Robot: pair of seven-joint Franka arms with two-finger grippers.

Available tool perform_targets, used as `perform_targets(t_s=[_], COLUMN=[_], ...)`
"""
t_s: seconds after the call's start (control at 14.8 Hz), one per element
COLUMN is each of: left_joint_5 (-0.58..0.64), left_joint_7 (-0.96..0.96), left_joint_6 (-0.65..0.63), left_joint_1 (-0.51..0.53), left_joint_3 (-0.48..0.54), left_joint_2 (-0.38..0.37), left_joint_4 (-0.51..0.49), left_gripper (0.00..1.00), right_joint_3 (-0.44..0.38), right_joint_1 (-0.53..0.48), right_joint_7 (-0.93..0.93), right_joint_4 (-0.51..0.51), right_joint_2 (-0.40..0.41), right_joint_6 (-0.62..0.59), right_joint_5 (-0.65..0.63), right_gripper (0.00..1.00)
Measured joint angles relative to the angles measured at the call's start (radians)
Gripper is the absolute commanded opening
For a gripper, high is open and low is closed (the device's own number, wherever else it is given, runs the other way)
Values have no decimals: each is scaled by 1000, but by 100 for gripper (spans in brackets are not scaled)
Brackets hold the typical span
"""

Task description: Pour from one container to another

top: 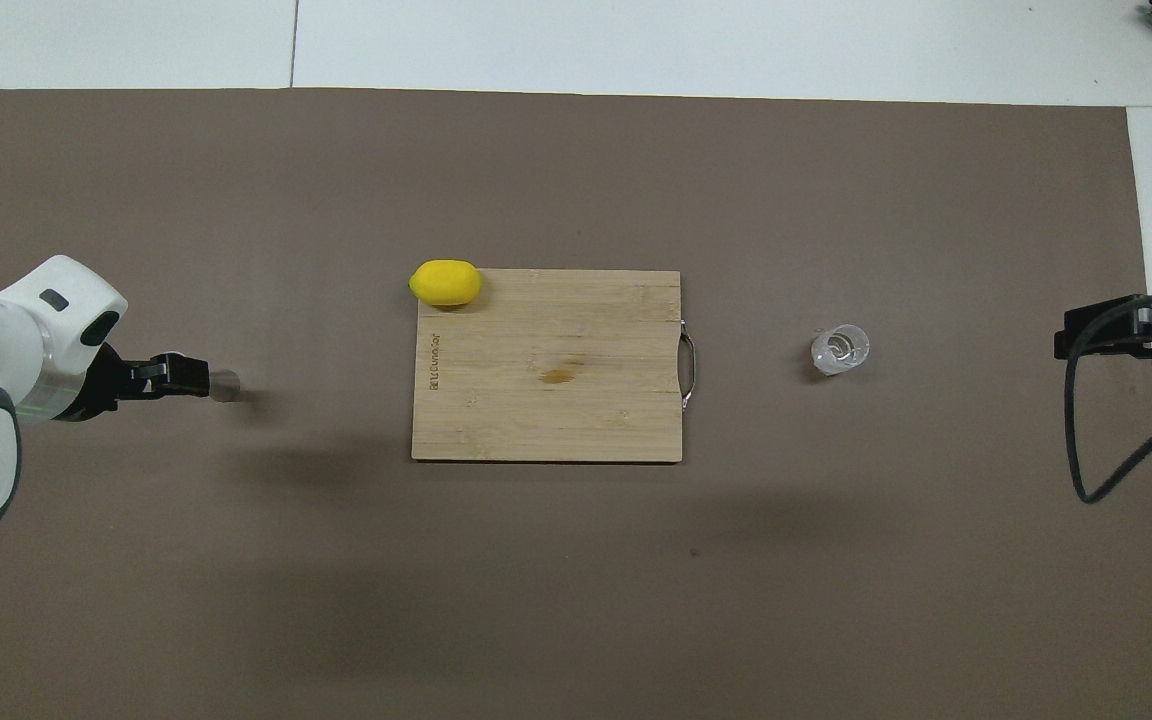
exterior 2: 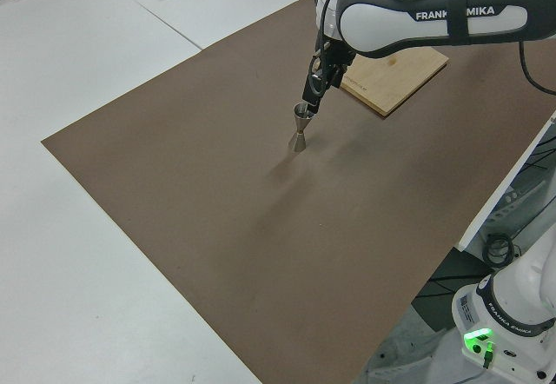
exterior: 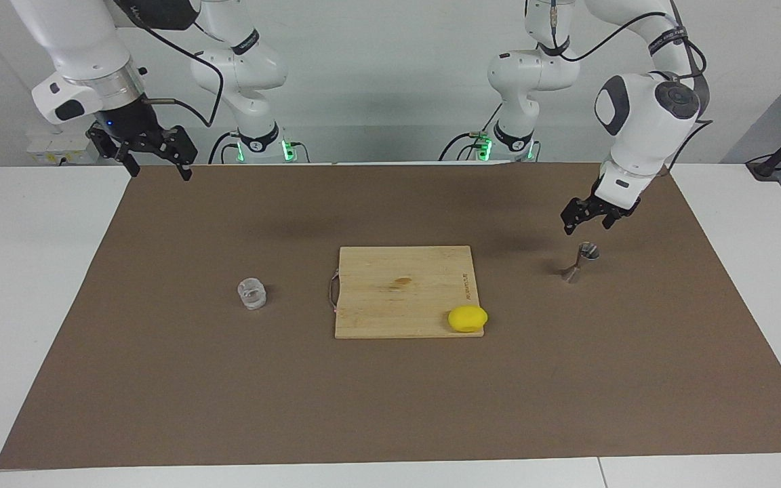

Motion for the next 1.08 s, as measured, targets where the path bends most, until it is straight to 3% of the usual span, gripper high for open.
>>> perform_targets(t_s=[0.27, 0.67, 0.81, 1.08], left_joint_5=[0, 0, -24, -217], left_joint_7=[3, 50, 190, 639], left_joint_6=[-15, -18, -18, -18], left_joint_1=[-17, -17, 4, 129], left_joint_3=[-2, 5, 13, 27], left_joint_2=[0, 0, 0, 8], left_joint_4=[0, 1, 16, 58], left_gripper=[100, 100, 100, 100], right_joint_3=[-5, -15, -16, -18], right_joint_1=[-24, -146, -166, -191], right_joint_7=[49, 53, 81, 334], right_joint_4=[-16, -33, -73, -126], right_joint_2=[-1, -1, 4, 55], right_joint_6=[6, 4, 4, 6], right_joint_5=[40, 155, 174, 274], right_gripper=[100, 100, 100, 100])
